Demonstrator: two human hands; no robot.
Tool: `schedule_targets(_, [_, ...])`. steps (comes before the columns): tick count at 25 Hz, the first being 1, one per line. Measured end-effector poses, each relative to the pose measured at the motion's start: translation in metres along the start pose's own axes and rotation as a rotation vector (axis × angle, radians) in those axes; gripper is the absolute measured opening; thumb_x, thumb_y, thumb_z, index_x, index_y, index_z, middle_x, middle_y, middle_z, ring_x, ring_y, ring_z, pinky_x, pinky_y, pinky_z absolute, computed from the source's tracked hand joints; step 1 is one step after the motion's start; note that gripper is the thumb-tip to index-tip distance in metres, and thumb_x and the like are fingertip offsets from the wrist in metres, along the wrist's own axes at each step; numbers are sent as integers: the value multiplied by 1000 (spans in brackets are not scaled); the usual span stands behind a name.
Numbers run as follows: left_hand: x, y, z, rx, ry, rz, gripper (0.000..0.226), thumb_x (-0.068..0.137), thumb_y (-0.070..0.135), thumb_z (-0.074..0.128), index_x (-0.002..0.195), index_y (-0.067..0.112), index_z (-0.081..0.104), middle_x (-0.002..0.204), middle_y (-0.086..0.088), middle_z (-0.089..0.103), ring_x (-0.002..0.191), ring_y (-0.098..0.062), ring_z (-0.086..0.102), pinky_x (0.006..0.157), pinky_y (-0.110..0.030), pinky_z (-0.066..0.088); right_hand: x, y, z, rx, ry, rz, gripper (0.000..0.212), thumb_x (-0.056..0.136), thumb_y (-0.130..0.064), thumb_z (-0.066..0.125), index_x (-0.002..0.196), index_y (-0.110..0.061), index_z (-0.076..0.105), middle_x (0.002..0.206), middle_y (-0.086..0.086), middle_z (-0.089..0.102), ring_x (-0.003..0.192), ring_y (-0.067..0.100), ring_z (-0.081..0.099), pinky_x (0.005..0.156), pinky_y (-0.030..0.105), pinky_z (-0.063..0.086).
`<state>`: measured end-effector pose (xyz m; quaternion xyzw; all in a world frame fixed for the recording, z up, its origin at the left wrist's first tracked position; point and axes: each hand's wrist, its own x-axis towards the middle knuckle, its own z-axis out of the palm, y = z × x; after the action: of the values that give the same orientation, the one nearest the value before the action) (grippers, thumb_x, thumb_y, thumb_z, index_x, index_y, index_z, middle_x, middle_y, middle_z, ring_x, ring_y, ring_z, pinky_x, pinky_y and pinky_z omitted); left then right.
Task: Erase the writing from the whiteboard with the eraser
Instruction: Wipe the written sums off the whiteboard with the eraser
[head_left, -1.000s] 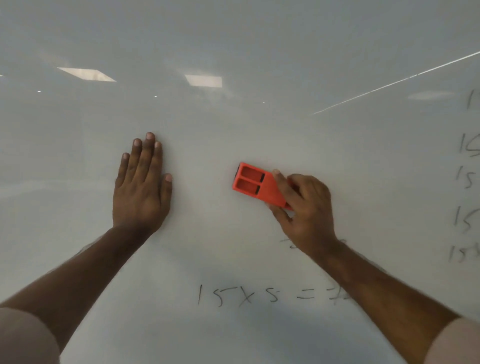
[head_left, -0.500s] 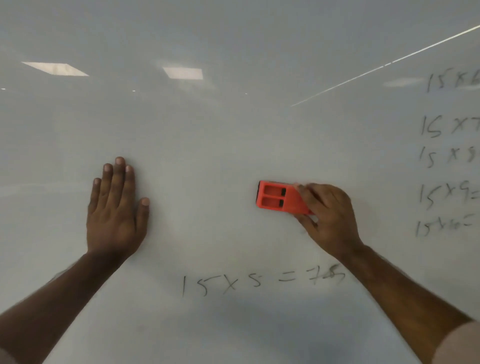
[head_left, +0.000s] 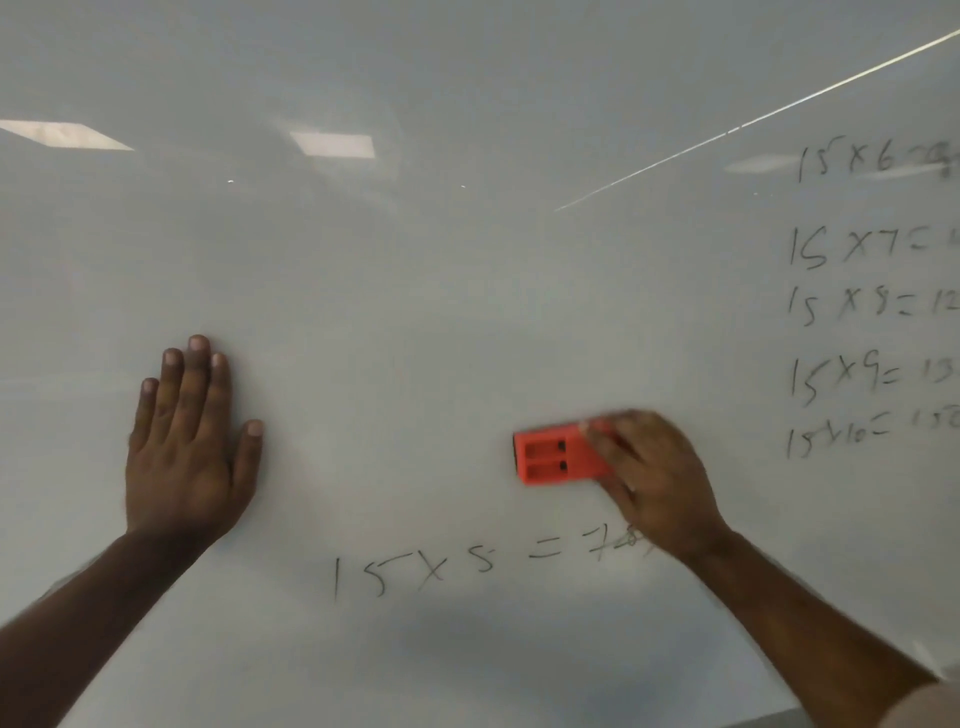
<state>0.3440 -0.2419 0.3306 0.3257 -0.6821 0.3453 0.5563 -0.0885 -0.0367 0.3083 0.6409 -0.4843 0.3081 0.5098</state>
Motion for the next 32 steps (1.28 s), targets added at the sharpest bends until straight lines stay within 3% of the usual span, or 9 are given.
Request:
schedule_targets(3, [0, -1, 1, 2, 3, 17, 70, 105, 37, 36, 163, 4, 18, 173, -10, 10, 160, -31, 12, 130, -47, 10, 52, 24, -11, 54, 139, 254, 56, 86, -21, 69, 139, -11, 54, 121, 18, 61, 112, 38, 57, 99, 47, 45])
schedule_targets(6, [0, -2, 1, -2, 11, 21, 70, 104, 37, 37, 163, 4, 17, 173, -9, 10, 160, -32, 13, 130, -46, 10, 56, 32, -9, 62, 164, 311, 60, 86, -21, 71, 142, -11, 51, 124, 17, 60, 116, 36, 55, 100, 47, 45])
schedule_targets(9, [-2, -1, 2, 2, 34, 12, 70, 104, 37, 37, 163, 5, 18, 173, -10, 12, 160, -32, 14, 130, -47, 11, 13, 22, 2, 55, 203, 396, 58, 87, -21, 70, 140, -5, 53, 123, 19, 60, 114, 37, 57, 98, 48, 47])
schedule_targets(14, [-4, 0, 6, -10, 30, 0, 71, 104, 37, 37, 164, 5, 16, 173, -11, 12, 160, -33, 14, 130, -48, 10, -88, -9, 27, 111, 293, 826, 60, 90, -33, 63, 139, -2, 51, 125, 23, 58, 113, 38, 57, 93, 49, 51])
schedule_targets(17, [-6, 4, 5, 5, 35, -3, 70, 104, 36, 36, 163, 4, 16, 173, -11, 10, 160, -33, 12, 130, -49, 12, -110, -47, 44, 184, 341, 992, 62, 88, -39, 65, 139, -5, 51, 125, 20, 59, 112, 35, 59, 89, 49, 54])
schedule_targets(22, [-5, 11, 4, 10, 29, -9, 71, 105, 37, 35, 164, 3, 14, 173, -9, 5, 161, -32, 8, 130, -47, 9, -98, -110, 58, 255, 322, 1018, 60, 81, -28, 75, 132, -2, 56, 121, 17, 64, 108, 31, 61, 90, 39, 51])
schedule_targets(26, [-5, 11, 3, 1, 26, -12, 70, 105, 35, 37, 164, 4, 15, 173, -9, 6, 161, -31, 8, 130, -48, 10, -84, -155, 56, 282, 71, 825, 55, 79, -30, 74, 127, -5, 61, 113, 12, 66, 98, 28, 63, 79, 35, 54])
schedule_targets(29, [-5, 7, 1, 6, 25, 17, 71, 105, 36, 37, 164, 4, 15, 173, -10, 7, 160, -32, 10, 130, -49, 11, -88, -129, 46, 248, -6, 719, 55, 82, -35, 73, 126, -4, 61, 108, 13, 66, 92, 31, 63, 76, 36, 51])
schedule_targets(32, [-5, 8, 1, 17, 12, 11, 71, 105, 36, 36, 164, 3, 13, 172, -13, 8, 161, -33, 8, 130, -49, 11, -91, -94, 34, 213, 135, 937, 63, 86, -37, 72, 134, -1, 54, 105, 17, 62, 88, 32, 61, 70, 37, 51])
